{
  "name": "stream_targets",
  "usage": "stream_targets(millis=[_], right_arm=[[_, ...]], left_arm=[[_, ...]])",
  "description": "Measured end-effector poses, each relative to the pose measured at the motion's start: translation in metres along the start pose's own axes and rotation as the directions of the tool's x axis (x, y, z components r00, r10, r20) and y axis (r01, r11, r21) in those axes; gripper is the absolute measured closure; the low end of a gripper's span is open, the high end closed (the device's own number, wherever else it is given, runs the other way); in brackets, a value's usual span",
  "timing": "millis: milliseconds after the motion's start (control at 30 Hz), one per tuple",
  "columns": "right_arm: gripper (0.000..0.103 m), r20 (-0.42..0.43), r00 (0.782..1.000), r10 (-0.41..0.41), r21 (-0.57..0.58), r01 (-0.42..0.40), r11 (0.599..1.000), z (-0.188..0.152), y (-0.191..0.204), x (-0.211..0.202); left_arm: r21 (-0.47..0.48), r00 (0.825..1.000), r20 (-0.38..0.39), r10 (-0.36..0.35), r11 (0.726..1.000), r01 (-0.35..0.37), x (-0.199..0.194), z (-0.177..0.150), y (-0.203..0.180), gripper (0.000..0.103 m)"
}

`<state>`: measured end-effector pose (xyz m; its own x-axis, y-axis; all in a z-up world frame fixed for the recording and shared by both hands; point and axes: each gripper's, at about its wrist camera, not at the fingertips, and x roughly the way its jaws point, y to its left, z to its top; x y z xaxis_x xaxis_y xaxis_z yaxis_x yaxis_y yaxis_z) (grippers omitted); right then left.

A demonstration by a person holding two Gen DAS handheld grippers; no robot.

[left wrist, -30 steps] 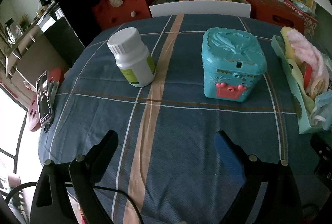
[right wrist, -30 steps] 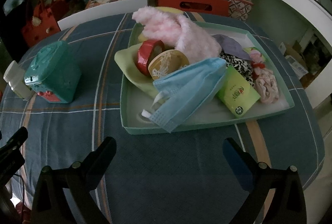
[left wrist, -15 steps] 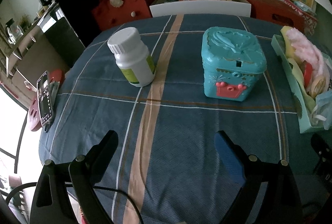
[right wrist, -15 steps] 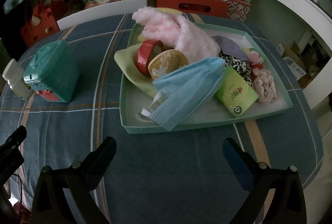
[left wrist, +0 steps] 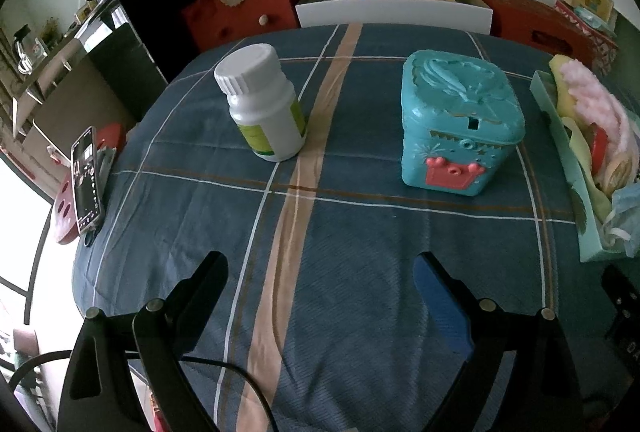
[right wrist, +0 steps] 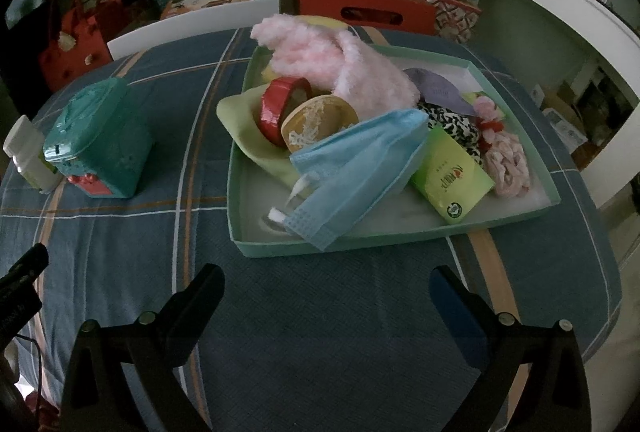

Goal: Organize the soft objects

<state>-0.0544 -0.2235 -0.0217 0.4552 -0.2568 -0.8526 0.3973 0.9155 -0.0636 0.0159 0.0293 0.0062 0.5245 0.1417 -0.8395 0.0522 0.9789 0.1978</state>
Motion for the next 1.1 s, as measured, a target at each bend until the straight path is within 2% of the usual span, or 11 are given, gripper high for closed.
stream_targets(millis=[800, 1100], right_arm=[[0.000, 0.014, 1.000, -0.020, 0.008, 0.020, 1.000, 0.000, -0.003, -0.002], [0.000, 0.015, 1.000, -0.023, 0.005, 0.023, 1.000, -0.001, -0.001, -0.004]], left_arm=[[-0.003, 0.999, 0.034, -0.003, 1.000, 0.003, -0.008, -0.001, 0.001, 0.009], [0.017, 0.997, 0.072, -0.004, 1.000, 0.002, -0.015, 0.000, -0.003, 0.009]])
